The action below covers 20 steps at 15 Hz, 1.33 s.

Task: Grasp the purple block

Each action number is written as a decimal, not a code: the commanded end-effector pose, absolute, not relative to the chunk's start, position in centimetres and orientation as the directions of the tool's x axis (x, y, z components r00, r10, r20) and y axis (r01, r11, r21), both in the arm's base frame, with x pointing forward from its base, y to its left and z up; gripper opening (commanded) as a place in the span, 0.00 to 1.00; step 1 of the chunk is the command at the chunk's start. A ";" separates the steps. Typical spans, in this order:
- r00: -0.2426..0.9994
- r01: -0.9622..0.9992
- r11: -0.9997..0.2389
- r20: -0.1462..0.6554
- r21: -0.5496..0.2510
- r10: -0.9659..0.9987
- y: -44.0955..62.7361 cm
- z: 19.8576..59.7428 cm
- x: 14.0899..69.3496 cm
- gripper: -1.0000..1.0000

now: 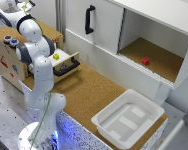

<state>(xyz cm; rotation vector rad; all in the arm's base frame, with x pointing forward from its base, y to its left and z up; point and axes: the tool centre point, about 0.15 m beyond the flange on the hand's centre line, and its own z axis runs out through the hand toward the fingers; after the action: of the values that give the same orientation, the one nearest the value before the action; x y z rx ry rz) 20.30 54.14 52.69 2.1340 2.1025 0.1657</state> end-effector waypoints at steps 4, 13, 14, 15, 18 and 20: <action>0.230 0.967 -0.228 -0.003 0.111 0.973 46.1 50.3 19.0 1.00; 0.279 0.951 -0.278 0.019 0.136 0.960 33.5 50.1 22.0 1.00; 0.294 0.945 -0.296 0.030 0.138 0.955 32.3 50.2 22.0 1.00; 0.306 0.942 -0.308 0.032 0.137 0.951 31.6 50.1 22.1 1.00; 0.317 0.938 -0.321 0.047 0.134 0.947 29.3 49.2 22.3 1.00; 0.283 0.948 -0.295 0.104 0.124 0.954 29.1 48.6 22.4 1.00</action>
<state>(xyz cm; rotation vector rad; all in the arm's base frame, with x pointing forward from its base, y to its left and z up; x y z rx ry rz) 23.39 35.34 52.31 2.3783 1.6726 -0.1250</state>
